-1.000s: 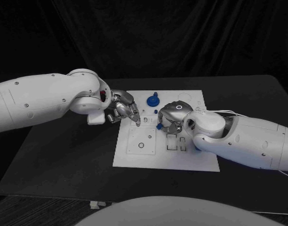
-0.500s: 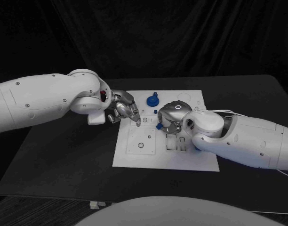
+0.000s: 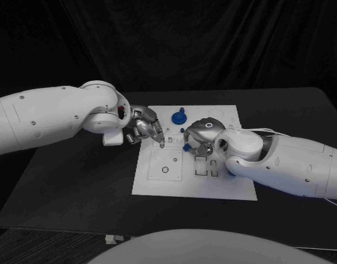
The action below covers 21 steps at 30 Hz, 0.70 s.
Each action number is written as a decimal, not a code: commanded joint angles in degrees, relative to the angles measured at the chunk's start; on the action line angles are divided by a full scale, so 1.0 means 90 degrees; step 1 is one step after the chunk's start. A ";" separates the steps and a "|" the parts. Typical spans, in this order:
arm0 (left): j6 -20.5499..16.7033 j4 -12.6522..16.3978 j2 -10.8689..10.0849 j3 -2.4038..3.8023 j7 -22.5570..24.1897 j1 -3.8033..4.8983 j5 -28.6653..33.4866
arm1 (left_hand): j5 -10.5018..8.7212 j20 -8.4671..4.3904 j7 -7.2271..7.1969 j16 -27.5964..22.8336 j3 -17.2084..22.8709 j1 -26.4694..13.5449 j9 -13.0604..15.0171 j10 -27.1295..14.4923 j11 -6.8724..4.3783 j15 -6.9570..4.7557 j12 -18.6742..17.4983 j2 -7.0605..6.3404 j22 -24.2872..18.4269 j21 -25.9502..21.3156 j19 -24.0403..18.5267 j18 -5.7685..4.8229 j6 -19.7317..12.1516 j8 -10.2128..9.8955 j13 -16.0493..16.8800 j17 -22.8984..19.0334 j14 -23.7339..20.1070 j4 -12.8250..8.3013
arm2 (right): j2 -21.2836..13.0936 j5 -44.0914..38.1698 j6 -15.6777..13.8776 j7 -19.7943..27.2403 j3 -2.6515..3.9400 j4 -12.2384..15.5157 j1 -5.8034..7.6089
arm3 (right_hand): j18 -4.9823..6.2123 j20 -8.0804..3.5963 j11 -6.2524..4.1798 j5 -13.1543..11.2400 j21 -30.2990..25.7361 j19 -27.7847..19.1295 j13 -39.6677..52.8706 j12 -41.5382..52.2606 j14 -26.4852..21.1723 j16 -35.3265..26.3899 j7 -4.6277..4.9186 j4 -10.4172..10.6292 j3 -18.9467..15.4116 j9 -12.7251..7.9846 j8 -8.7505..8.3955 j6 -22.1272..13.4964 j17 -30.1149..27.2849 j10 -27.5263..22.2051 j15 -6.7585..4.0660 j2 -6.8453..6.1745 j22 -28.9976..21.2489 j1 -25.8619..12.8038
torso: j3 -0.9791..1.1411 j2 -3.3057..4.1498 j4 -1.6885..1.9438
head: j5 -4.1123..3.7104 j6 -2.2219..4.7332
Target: Assemble the parts on the task board
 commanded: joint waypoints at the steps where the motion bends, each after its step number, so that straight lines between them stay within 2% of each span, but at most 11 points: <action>1: 0.0080 0.0000 0.0019 0.0005 0.0114 -0.0013 0.0034 | 0.0035 -0.0020 0.0041 0.0017 -0.0011 0.0000 -0.0005 0.0328 0.0043 0.0037 -0.0033 0.0044 0.1120 -0.0044 -0.0043 0.0076 0.0005 -0.0036 0.1336 0.1677 0.0650 0.0032 | -0.0036 0.0126 0.0262 0.0010 -0.0070 -0.0086 -0.0095 | 0.0044 -0.0075 -0.0077 0.0085 0.0038 0.0183 0.1476 0.0028 0.0592 0.0008 -0.0047 -0.0057 0.0017 -0.0019 -0.0030 0.0027 0.1381 0.0554 -0.0061 0.0030 0.1348 0.0089 | 0.0001 -0.0002 0.0001 | -0.0002 0.0001; 7: 0.0095 -0.0010 0.0023 0.0005 0.0105 -0.0015 0.0034 | 0.0034 -0.0018 0.0045 0.0017 -0.0008 -0.0004 -0.0014 0.0317 0.0045 0.0040 -0.0044 0.0046 0.1111 -0.0074 -0.0060 0.0082 -0.0001 -0.0039 0.1326 0.1677 0.0650 0.0040 | -0.0023 0.0126 0.0282 0.0054 -0.0070 -0.0093 -0.0096 | 0.0034 -0.0095 -0.0095 0.0123 0.0074 0.0202 0.1504 0.0040 0.0598 0.0017 -0.0063 -0.0082 0.0047 -0.0024 0.0008 0.0171 0.1402 0.0570 -0.0080 0.0049 0.1360 0.0103 | 0.0001 -0.0003 -0.0001 | 0.0002 0.0001; 14: 0.0094 -0.0020 0.0022 0.0005 0.0104 -0.0017 0.0034 | 0.0033 -0.0015 0.0047 0.0017 -0.0005 -0.0008 -0.0022 0.0300 0.0049 0.0042 -0.0060 0.0049 0.1107 -0.0090 -0.0071 0.0085 -0.0006 -0.0041 0.1310 0.1677 0.0650 0.0049 | -0.0019 0.0126 0.0279 0.0075 -0.0070 -0.0098 -0.0096 | 0.0033 -0.0173 -0.0199 0.0266 0.0083 0.0207 0.1518 0.0045 0.0600 0.0018 -0.0198 -0.0193 0.0186 0.0025 0.0244 0.1039 0.1405 0.0579 -0.0165 0.0121 0.1362 0.0140 | 0.0001 -0.0002 -0.0001 | 0.0011 0.0001; 21: 0.0098 -0.0034 0.0026 0.0005 0.0110 -0.0019 0.0034 | 0.0033 -0.0013 0.0050 0.0017 -0.0001 -0.0013 -0.0029 0.0294 0.0051 0.0045 -0.0066 0.0055 0.1101 -0.0109 -0.0082 0.0089 -0.0008 -0.0042 0.1305 0.1677 0.0650 0.0058 | -0.0045 0.0126 0.0168 0.0096 -0.0070 -0.0085 -0.0096 | 0.0031 -0.0227 -0.0266 0.0331 0.0090 0.0210 0.1537 0.0052 0.0603 0.0022 -0.0285 -0.0280 0.0244 0.0051 0.0289 0.1376 0.1415 0.0590 -0.0226 0.0148 0.1365 0.0165 | -0.0001 -0.0004 0.0000 | 0.0013 0.0001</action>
